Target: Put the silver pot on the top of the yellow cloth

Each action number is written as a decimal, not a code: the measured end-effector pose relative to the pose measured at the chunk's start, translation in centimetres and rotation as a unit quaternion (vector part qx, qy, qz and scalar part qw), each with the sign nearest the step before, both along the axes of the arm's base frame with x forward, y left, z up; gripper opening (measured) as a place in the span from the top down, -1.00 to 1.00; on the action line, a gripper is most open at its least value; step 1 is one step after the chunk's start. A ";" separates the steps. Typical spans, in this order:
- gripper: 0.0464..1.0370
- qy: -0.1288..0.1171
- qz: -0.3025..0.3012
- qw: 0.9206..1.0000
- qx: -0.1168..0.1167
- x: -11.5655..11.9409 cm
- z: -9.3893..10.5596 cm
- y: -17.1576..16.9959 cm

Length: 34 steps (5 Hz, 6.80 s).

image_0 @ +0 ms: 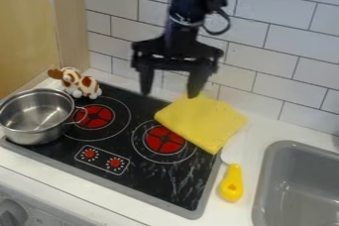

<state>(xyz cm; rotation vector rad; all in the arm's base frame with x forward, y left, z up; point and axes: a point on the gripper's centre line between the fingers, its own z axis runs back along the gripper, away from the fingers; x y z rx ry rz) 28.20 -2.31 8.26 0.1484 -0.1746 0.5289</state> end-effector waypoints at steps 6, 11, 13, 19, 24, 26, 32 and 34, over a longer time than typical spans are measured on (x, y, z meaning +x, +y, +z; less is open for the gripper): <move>-0.92 0.009 0.189 0.982 -0.010 -1.2 -4.0 10.0; 0.43 0.064 0.211 0.975 0.010 -1.6 -7.8 12.6; 0.96 0.071 0.205 0.976 0.011 -1.7 -7.9 12.6; 0.97 -0.005 0.081 0.995 0.065 1.7 -1.1 5.9; 0.97 -0.027 -0.074 0.997 0.020 6.6 -1.7 -3.0; 0.97 0.007 -0.130 0.991 0.014 8.5 -3.5 -5.3; 0.57 0.036 -0.203 0.978 0.026 8.3 -5.8 -8.4; -0.63 0.036 -0.199 0.979 0.026 8.3 -5.8 -8.3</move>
